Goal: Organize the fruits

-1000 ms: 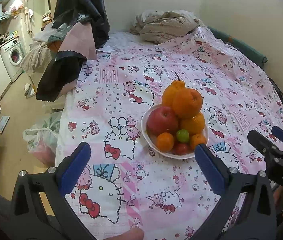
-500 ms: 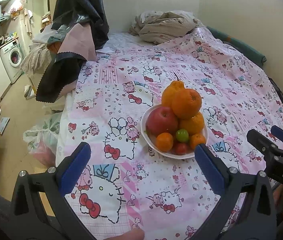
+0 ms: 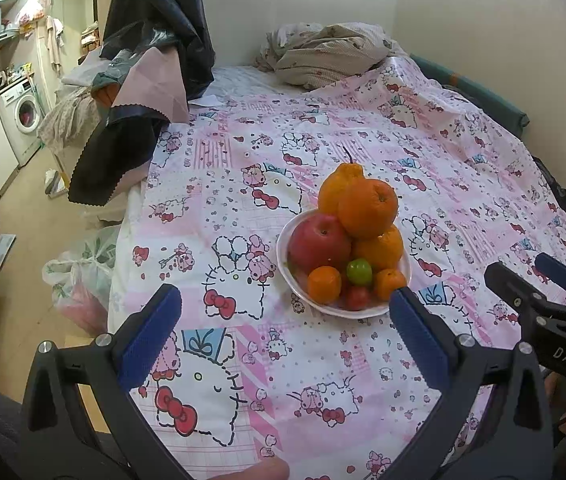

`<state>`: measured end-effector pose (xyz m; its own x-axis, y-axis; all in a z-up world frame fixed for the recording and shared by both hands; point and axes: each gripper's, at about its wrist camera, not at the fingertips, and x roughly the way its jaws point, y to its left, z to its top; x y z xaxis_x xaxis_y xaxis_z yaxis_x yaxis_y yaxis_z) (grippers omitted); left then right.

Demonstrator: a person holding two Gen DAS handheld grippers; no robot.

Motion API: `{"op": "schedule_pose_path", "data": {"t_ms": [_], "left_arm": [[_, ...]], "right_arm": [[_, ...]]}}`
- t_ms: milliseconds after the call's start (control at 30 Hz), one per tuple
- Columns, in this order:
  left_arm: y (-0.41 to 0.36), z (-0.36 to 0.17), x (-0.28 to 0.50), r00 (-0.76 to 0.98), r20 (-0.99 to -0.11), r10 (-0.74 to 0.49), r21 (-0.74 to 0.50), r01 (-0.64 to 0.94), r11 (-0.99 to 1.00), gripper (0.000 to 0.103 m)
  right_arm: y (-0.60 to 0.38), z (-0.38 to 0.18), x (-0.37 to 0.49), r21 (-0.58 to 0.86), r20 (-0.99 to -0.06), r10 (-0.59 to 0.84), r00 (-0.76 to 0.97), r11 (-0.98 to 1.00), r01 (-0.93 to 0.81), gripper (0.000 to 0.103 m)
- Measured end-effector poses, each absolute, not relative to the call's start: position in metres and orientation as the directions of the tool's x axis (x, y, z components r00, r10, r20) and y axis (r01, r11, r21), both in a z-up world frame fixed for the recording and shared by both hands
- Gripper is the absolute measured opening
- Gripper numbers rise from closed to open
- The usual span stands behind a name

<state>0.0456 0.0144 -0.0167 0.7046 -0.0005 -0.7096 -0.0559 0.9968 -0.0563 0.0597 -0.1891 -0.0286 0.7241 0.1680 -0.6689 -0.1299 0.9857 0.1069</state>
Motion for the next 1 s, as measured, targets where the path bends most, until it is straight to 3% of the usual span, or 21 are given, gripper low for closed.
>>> {"op": "schedule_pose_path", "data": {"t_ms": [1000], "left_arm": [[0.014,-0.0179,0.0452,0.7,-0.714,-0.008,-0.069,-0.059,0.996,0.103]], "right_arm": [[-0.1858,-0.0277,0.0592,0.104,-0.668,0.173,0.723,0.985,-0.14,0.103]]}}
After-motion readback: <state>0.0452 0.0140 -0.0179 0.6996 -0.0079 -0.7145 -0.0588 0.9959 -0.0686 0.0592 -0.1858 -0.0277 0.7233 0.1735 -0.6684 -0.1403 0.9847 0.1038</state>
